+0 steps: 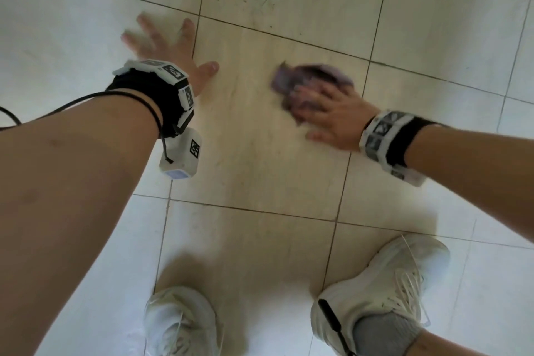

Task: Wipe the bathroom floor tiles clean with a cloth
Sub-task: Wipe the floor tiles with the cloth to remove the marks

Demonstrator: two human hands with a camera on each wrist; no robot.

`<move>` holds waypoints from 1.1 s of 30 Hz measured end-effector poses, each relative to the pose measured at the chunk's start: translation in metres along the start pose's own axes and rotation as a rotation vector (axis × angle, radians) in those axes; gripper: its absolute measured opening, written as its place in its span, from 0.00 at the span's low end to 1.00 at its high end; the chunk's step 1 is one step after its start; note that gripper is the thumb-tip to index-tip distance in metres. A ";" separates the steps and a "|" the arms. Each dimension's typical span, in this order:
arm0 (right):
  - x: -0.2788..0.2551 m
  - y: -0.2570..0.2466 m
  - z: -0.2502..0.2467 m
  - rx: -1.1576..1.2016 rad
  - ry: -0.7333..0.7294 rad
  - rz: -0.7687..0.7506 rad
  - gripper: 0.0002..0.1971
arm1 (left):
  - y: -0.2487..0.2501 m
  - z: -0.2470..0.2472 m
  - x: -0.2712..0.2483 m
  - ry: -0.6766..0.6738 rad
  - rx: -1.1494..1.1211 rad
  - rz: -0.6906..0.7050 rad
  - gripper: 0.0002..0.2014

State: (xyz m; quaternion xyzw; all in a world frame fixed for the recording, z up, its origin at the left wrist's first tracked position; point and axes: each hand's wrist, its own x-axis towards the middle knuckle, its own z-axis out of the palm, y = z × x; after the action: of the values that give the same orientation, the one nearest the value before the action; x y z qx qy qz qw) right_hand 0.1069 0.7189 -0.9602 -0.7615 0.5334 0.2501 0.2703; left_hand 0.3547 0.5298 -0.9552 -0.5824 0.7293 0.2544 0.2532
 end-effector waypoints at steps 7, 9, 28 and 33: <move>0.035 -0.012 -0.048 0.254 0.177 0.239 0.36 | 0.004 -0.001 0.001 -0.004 0.012 -0.025 0.44; 0.035 -0.041 -0.044 0.208 0.157 0.122 0.39 | 0.006 -0.003 0.002 -0.010 -0.002 -0.036 0.44; -0.029 0.060 -0.030 0.765 0.484 0.846 0.36 | 0.100 -0.008 -0.003 -0.038 -0.238 -0.390 0.74; -0.050 0.070 0.009 0.835 0.262 1.150 0.37 | 0.102 -0.009 -0.004 -0.032 -0.249 -0.383 0.73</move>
State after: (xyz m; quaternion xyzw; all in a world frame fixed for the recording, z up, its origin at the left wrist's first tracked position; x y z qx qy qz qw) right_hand 0.0244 0.7389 -0.9437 -0.2171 0.9289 0.0348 0.2980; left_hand 0.2553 0.5464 -0.9384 -0.7330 0.5642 0.2989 0.2344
